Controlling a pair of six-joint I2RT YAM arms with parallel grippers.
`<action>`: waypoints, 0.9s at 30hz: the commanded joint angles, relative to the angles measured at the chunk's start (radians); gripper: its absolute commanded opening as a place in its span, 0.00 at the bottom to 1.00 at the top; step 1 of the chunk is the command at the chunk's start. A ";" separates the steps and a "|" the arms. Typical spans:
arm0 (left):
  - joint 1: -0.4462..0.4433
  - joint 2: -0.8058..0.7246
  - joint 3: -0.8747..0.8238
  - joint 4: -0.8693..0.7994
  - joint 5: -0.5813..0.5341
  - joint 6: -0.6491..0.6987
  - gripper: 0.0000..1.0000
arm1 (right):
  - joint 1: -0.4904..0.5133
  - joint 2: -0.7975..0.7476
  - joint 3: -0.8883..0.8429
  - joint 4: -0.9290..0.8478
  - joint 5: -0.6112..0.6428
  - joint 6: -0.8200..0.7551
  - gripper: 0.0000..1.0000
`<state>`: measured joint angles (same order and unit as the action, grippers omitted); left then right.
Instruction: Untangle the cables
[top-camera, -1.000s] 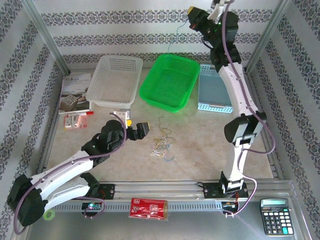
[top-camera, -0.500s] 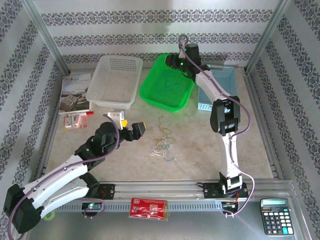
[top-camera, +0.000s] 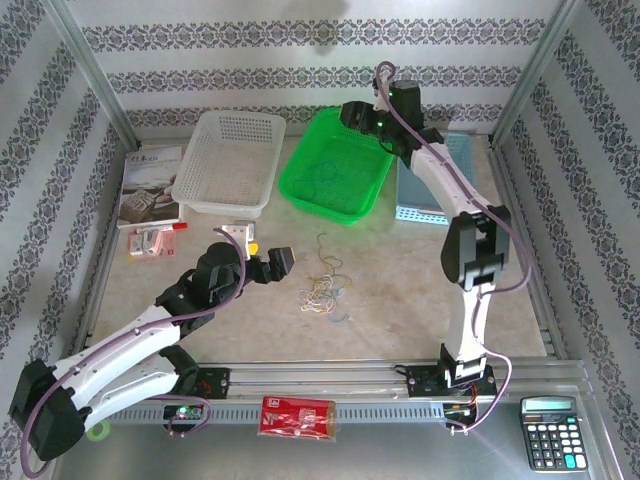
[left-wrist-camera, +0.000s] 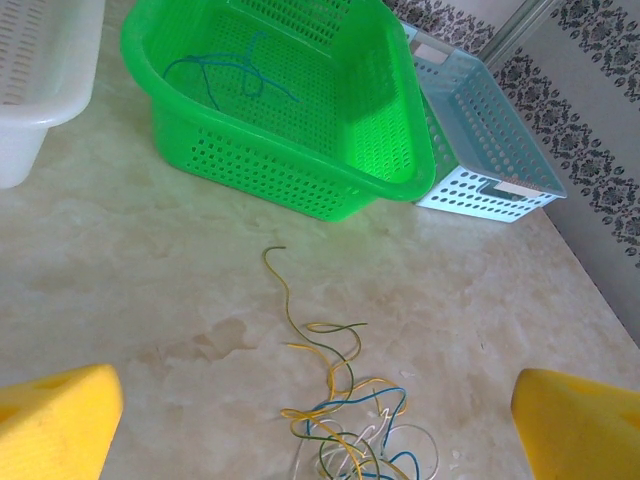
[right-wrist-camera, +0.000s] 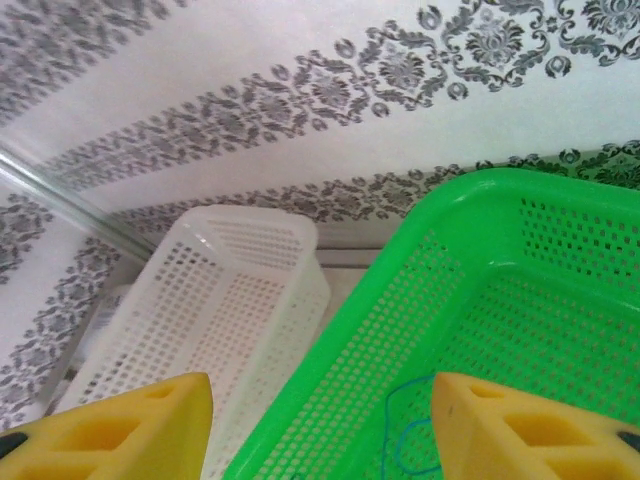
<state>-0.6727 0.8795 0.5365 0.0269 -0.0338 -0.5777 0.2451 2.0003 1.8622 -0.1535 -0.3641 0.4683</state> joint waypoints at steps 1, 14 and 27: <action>0.005 0.005 0.008 0.023 0.008 -0.017 1.00 | 0.029 -0.125 -0.155 0.100 -0.027 0.015 0.60; 0.013 0.096 -0.028 0.055 0.028 -0.094 1.00 | 0.176 -0.613 -0.876 0.150 0.108 0.031 0.59; 0.013 0.149 -0.050 0.146 0.096 -0.113 1.00 | 0.325 -0.518 -1.127 0.299 0.118 0.150 0.56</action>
<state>-0.6674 1.0241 0.5045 0.1024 0.0376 -0.6666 0.5659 1.4528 0.7521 0.0486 -0.2508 0.5636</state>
